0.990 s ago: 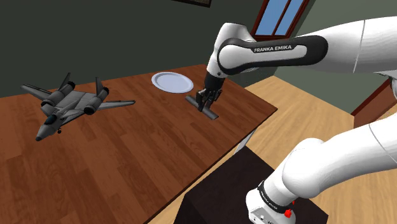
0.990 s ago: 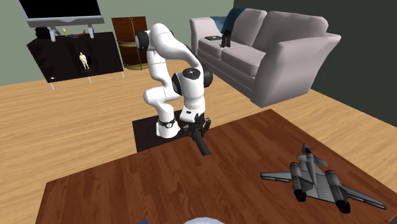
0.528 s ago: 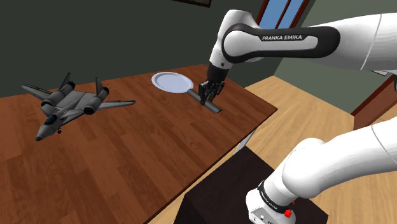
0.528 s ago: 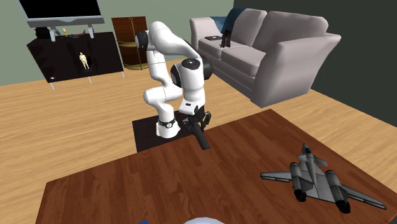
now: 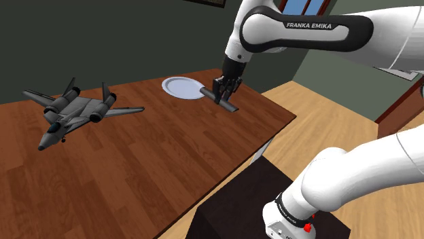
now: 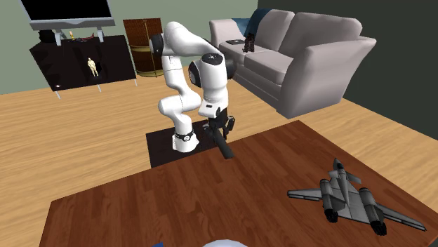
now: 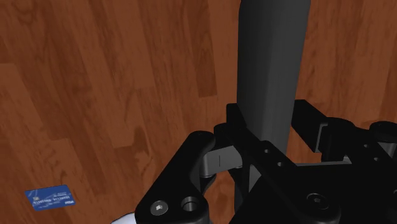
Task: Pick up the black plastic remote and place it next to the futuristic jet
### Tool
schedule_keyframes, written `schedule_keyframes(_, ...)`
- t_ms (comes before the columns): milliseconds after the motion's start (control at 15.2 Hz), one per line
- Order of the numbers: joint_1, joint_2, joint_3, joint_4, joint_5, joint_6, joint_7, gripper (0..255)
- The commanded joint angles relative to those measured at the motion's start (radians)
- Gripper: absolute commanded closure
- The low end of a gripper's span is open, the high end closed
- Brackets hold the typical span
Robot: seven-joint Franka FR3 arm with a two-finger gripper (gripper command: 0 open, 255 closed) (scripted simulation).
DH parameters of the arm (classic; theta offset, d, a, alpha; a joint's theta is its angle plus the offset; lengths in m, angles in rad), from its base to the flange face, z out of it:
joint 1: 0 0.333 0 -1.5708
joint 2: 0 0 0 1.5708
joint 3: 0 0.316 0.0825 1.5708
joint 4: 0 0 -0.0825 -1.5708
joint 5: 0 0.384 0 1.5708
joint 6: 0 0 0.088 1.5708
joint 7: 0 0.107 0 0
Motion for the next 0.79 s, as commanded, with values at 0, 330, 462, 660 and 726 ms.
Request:
schedule_keyframes(0,0.005,0.057,0.014,0.055,0.001,0.003,0.019,255)
schedule_keyframes(330,0.023,0.239,0.059,0.235,-0.009,0.012,0.088,255)
schedule_keyframes(462,0.031,0.314,0.074,0.316,-0.018,0.007,0.116,255)
schedule_keyframes(660,0.046,0.429,0.094,0.449,-0.038,-0.009,0.159,255)
schedule_keyframes(726,0.052,0.469,0.100,0.498,-0.046,-0.017,0.173,255)
